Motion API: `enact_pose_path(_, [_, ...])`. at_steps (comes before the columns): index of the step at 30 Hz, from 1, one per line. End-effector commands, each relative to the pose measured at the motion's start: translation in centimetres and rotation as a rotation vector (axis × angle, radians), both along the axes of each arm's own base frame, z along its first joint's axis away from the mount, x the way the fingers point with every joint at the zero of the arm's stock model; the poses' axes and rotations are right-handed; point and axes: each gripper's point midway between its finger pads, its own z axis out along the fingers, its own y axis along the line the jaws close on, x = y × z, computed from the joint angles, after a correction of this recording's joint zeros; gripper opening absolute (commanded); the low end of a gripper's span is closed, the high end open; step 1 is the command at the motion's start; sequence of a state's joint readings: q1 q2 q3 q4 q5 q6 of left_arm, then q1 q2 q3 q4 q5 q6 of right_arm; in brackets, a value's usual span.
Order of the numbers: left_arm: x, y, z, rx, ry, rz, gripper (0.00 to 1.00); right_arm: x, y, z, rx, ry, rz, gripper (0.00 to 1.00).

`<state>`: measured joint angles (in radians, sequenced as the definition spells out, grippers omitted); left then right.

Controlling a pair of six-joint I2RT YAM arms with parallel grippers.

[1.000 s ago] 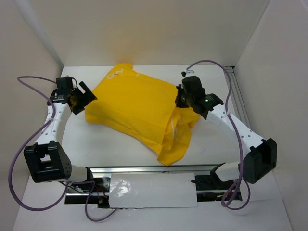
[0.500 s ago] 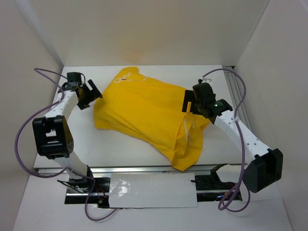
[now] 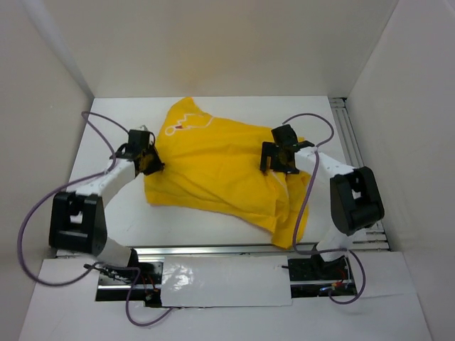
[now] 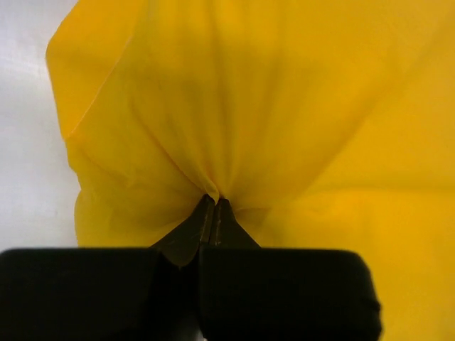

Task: Put the pillow into the pillowcase

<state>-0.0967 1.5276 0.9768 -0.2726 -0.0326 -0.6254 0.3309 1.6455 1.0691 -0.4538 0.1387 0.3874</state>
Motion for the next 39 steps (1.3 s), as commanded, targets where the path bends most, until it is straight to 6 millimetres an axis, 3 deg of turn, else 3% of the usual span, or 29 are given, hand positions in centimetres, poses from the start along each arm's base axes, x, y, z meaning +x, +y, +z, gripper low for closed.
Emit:
enact_pose_path(1, [-8.0, -3.2, -0.5, -0.082, 0.116, -0.070, 0.00, 5.6, 2.6, 0.8, 0.059, -0.130, 0.091, 1.00])
enact_pose_path(3, [-10.1, -4.7, 1.1, -0.090, 0.099, -0.136, 0.00, 6.7, 2.8, -0.8, 0.033, -0.096, 0.114, 1.00])
enact_pose_path(5, [-10.2, -4.8, 4.5, -0.061, 0.018, -0.092, 0.05, 8.2, 2.9, 0.0, 0.000, -0.115, 0.144, 1.00])
enact_pose_path(6, [-10.6, -5.3, 6.6, -0.052, 0.008, -0.095, 0.20, 8.8, 2.6, 0.6, -0.023, -0.137, 0.136, 1.00])
enact_pose_path(8, [-10.2, -4.5, 8.3, -0.007, -0.019, -0.054, 0.53, 9.9, 1.5, 3.2, -0.024, -0.198, 0.112, 1.00])
enact_pose_path(9, [-9.4, -4.5, 9.9, -0.010, -0.061, -0.045, 0.95, 10.4, 0.9, 4.7, -0.024, -0.232, 0.095, 1.00])
enact_pose_path(10, [-8.8, -3.6, 10.3, 0.009, -0.069, 0.002, 1.00, 11.0, -0.3, 6.0, -0.020, -0.262, 0.066, 1.00])
enact_pose_path(13, [-6.8, -0.2, 11.2, 0.021, -0.059, 0.152, 1.00, 11.4, -2.1, 9.8, -0.008, -0.344, 0.023, 1.00])
enact_pose_path(15, [-5.6, 2.8, 10.4, 0.035, -0.015, 0.250, 1.00, 12.2, -3.8, 12.7, -0.009, -0.412, -0.009, 1.00])
enact_pose_path(17, [-4.7, 4.6, 9.8, 0.019, 0.016, 0.305, 1.00, 12.9, -5.1, 13.8, -0.013, -0.438, -0.019, 1.00])
enact_pose_path(18, [-3.4, 6.8, 10.0, 0.009, -0.003, 0.358, 1.00, 13.5, -5.5, 13.8, -0.021, -0.444, -0.022, 1.00])
enact_pose_path(21, [0.0, 9.8, 8.3, -0.013, 0.057, 0.402, 1.00, 15.2, -6.6, 14.7, -0.011, -0.456, -0.055, 1.00])
enact_pose_path(22, [1.0, 10.3, 8.0, -0.014, 0.069, 0.400, 1.00, 15.9, -7.1, 13.4, -0.018, -0.424, -0.064, 1.00])
enact_pose_path(23, [3.0, 10.6, 7.0, -0.012, 0.092, 0.400, 1.00, 16.6, -7.0, 14.2, -0.016, -0.439, -0.065, 1.00])
enact_pose_path(25, [4.5, 12.1, 5.9, -0.001, 0.117, 0.431, 1.00, 17.7, -7.4, 12.7, -0.020, -0.422, -0.073, 1.00])
enact_pose_path(27, [7.4, 12.4, 4.1, -0.048, 0.130, 0.407, 1.00, 19.0, -7.3, 13.2, 0.008, -0.444, -0.073, 1.00])
enact_pose_path(28, [9.1, 12.9, 4.9, -0.062, 0.096, 0.407, 1.00, 19.5, -7.3, 11.8, 0.006, -0.422, -0.073, 1.00])
enact_pose_path(30, [10.2, 13.7, 3.8, -0.072, 0.123, 0.451, 1.00, 20.7, -7.6, 12.2, 0.013, -0.437, -0.076, 1.00])
enact_pose_path(31, [10.6, 13.7, 1.7, -0.082, 0.179, 0.469, 1.00, 21.1, -7.6, 10.9, 0.011, -0.416, -0.076, 1.00])
enact_pose_path(33, [12.3, 14.4, 1.9, -0.100, 0.163, 0.503, 1.00, 21.9, -7.2, 10.7, 0.030, -0.427, -0.075, 1.00])
enact_pose_path(34, [12.7, 14.2, 0.4, -0.122, 0.192, 0.503, 1.00, 22.2, -7.2, 10.2, 0.030, -0.424, -0.075, 1.00])
enact_pose_path(36, [14.2, 13.2, 0.1, -0.182, 0.170, 0.462, 1.00, 23.0, -6.9, 9.4, 0.045, -0.423, -0.073, 1.00])
enact_pose_path(38, [14.2, 12.0, -1.4, -0.198, 0.203, 0.424, 1.00, 23.8, -6.8, 8.1, 0.044, -0.408, -0.073, 1.00])
enact_pose_path(39, [14.2, 11.2, -2.3, -0.188, 0.216, 0.412, 1.00, 24.6, -7.3, 8.8, 0.051, -0.429, -0.089, 1.00])
